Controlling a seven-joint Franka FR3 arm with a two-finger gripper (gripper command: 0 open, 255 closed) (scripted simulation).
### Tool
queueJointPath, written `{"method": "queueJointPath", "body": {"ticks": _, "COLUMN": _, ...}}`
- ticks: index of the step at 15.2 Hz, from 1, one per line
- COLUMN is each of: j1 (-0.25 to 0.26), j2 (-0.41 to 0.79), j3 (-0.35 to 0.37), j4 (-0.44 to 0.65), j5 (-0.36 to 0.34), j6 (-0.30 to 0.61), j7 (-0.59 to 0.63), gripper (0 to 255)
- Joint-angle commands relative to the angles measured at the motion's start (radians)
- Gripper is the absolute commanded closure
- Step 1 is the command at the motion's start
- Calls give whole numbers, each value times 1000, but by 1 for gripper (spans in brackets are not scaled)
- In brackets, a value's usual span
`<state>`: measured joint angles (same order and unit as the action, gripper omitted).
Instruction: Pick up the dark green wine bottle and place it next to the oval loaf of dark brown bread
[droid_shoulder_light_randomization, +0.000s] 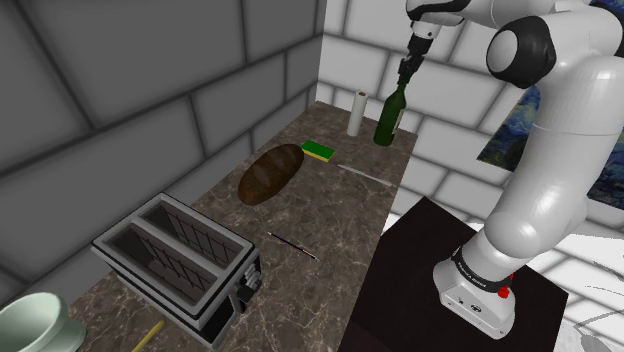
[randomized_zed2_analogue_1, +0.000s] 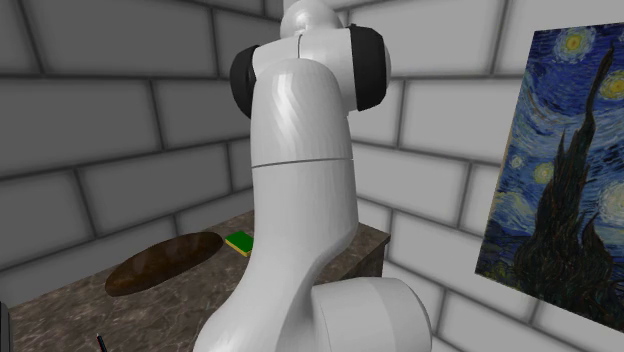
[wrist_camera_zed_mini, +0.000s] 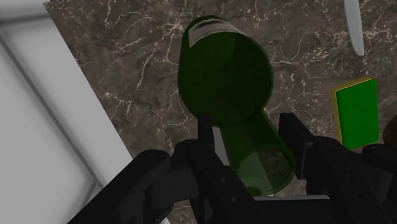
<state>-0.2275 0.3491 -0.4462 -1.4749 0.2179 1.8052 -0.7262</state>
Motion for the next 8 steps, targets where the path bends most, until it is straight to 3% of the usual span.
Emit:
{"method": "queueJointPath", "body": {"ticks": 1, "j1": -2, "j2": -2, "j3": -1, "j4": 22, "j5": -2, "j6": -24, "j7": 3, "gripper": 255}}
{"method": "queueJointPath", "body": {"ticks": 8, "j1": -13, "j2": 6, "j3": -3, "j4": 128, "j5": -1, "j6": -121, "j7": 11, "gripper": 255}}
